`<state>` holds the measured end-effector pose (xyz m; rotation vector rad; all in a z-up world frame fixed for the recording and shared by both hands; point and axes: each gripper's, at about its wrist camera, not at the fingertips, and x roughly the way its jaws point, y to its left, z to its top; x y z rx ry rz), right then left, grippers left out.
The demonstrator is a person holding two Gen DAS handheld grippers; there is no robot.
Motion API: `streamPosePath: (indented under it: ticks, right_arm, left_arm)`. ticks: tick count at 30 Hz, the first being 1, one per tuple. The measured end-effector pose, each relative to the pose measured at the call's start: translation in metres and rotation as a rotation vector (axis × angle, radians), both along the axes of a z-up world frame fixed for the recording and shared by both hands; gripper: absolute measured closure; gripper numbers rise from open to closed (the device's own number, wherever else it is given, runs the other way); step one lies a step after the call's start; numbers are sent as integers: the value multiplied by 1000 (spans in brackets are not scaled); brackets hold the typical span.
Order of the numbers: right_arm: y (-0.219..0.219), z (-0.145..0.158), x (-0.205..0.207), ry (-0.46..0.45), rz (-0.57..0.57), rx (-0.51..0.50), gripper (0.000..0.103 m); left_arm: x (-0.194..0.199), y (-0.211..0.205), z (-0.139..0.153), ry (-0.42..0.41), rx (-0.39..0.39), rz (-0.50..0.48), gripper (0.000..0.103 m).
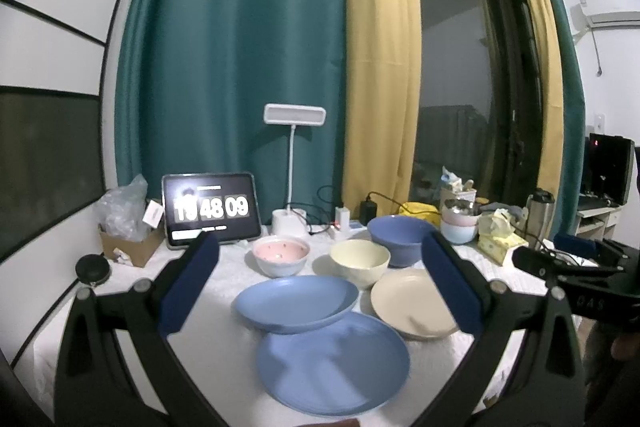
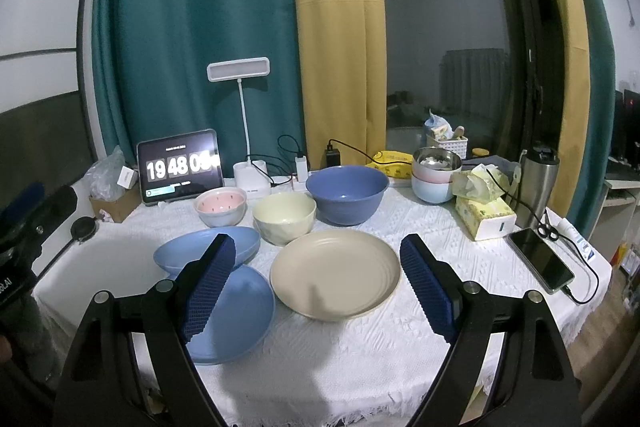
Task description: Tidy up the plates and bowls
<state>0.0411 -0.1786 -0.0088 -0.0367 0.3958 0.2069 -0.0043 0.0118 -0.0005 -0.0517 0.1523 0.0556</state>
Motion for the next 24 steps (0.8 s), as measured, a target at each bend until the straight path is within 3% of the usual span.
streamPosePath:
  ticks: [24]
  right_arm:
    - [0,-2,0,7,2,5,15]
  left_arm:
    - [-2,0,1,5,1,-5,1]
